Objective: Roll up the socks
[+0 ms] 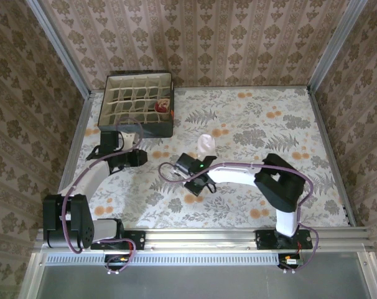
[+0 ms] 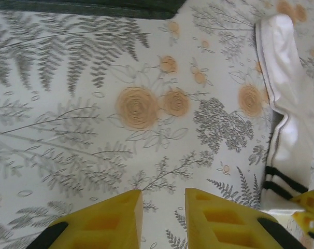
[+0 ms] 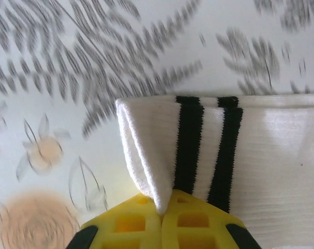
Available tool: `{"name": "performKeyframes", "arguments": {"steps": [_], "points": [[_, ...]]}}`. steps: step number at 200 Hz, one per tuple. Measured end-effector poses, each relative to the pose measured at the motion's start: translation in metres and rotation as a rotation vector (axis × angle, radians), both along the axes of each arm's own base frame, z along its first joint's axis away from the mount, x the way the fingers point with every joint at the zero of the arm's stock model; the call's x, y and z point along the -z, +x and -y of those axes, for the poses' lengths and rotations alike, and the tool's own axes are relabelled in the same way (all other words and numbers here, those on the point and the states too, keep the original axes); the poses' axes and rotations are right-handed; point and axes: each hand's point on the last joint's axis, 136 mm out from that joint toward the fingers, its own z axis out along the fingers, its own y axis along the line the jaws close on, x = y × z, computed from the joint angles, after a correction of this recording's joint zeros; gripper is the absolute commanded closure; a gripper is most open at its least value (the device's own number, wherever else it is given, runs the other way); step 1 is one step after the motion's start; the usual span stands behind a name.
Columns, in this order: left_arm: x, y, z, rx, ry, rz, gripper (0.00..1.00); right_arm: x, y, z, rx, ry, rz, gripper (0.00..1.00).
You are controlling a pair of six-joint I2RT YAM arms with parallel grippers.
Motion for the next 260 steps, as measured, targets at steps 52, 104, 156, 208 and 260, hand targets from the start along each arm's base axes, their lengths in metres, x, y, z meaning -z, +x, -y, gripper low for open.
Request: {"name": "performKeyframes", "arguments": {"steps": [52,104,156,208,260], "points": [[-0.006,-0.029,0.069,0.301,-0.098,0.224,0.72,-0.001,-0.022,0.029,0.016,0.153,-0.159,1.00],[-0.011,-0.094,0.137,0.735,-0.136,0.548,0.55,-0.009,-0.023,0.046,0.082,0.320,-0.260,1.00],[0.003,-0.134,0.166,1.028,-0.082,0.758,0.54,-0.019,-0.024,0.046,0.100,0.453,-0.346,1.00],[0.034,-0.132,0.184,1.148,-0.051,0.741,0.54,-0.026,-0.029,0.042,0.098,0.515,-0.405,1.00],[0.041,-0.127,0.200,1.201,-0.047,0.763,0.54,-0.029,-0.035,0.038,0.089,0.545,-0.453,1.00]]}}
